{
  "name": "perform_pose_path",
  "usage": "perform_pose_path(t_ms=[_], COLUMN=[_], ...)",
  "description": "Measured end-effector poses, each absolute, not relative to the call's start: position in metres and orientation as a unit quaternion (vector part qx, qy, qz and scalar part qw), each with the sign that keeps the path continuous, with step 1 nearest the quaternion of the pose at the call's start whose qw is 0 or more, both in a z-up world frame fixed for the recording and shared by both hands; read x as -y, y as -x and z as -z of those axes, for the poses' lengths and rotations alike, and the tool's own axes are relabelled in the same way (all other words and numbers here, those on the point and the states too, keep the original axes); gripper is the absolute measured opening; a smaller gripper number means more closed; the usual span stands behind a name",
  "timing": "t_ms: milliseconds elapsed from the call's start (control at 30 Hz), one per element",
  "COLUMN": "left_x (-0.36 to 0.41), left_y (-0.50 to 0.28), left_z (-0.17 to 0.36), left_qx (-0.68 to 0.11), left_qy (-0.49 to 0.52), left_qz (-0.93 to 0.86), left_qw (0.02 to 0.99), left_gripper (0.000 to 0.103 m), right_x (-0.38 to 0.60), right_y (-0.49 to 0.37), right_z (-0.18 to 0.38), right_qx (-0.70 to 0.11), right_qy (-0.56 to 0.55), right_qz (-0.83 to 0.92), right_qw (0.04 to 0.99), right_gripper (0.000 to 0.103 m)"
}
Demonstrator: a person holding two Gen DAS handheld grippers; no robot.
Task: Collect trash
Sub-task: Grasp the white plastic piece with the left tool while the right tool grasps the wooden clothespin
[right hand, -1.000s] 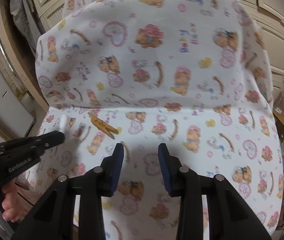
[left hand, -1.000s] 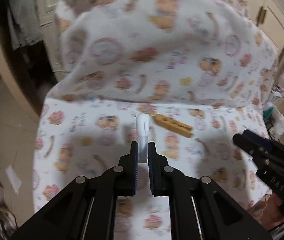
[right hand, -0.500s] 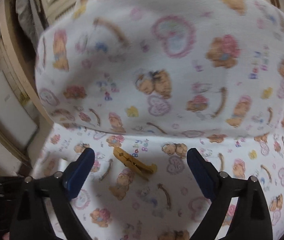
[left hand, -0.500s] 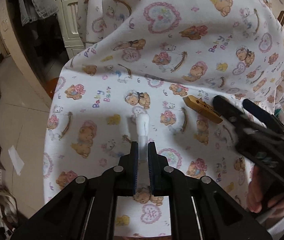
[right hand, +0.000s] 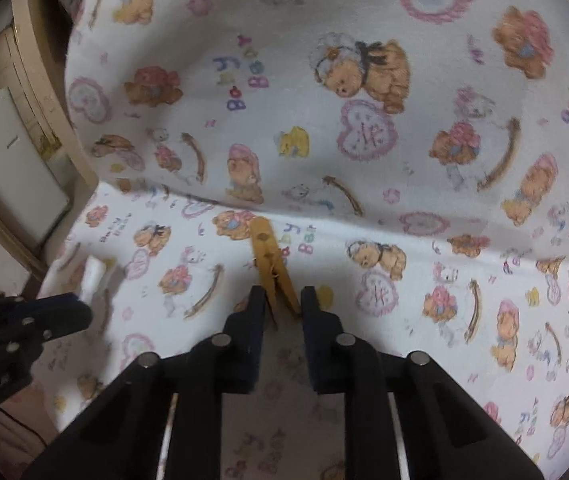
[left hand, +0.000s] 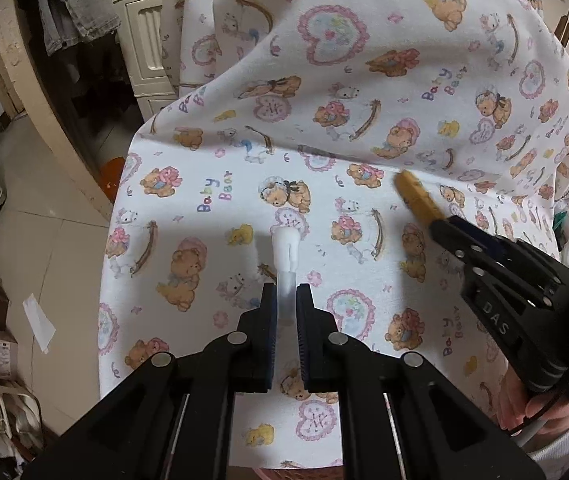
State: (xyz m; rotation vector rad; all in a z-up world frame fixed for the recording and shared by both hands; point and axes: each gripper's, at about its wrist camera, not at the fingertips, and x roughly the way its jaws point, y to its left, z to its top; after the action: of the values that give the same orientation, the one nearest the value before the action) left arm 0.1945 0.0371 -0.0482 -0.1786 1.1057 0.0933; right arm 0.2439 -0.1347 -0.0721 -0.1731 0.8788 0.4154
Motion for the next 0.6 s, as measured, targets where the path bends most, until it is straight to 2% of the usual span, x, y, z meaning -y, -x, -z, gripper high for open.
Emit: perform_pose_path(t_ms=[233,467,500,533,600], left_x=[-0.04,-0.036,-0.035,-0.035,-0.034], left_y=[-0.19,-0.179,-0.178,-0.177,-0.175], left_z=[0.044,0.038,0.037,0.037,0.037], left_qx=[-0.515,-0.507,-0.506,-0.505,-0.506], left_qy=[0.081,0.074,0.073,0.072,0.07], left_qz=[-0.042,-0.028,-0.027,-0.027,-0.026], left_qw=[0.853,0.858,0.859,0.859,0.859], left_gripper=[0.008,0.008,0.008,0.008,0.008], right_x=[0.164,0.185,0.184,0.182,0.18], right_y=[-0.214,-0.172,-0.168,-0.164,-0.161], right_z=[0.06,0.055,0.055,0.054,0.053], right_qx=[-0.424,-0.459,-0.46,-0.456,-0.441], right_qy=[0.09,0.063,0.064,0.069,0.082], right_qz=[-0.158,-0.222,-0.234,-0.243,-0.235], right_qw=[0.887,0.858,0.854,0.854,0.862], right_gripper=[0.014,0.014,0.016,0.023,0.027])
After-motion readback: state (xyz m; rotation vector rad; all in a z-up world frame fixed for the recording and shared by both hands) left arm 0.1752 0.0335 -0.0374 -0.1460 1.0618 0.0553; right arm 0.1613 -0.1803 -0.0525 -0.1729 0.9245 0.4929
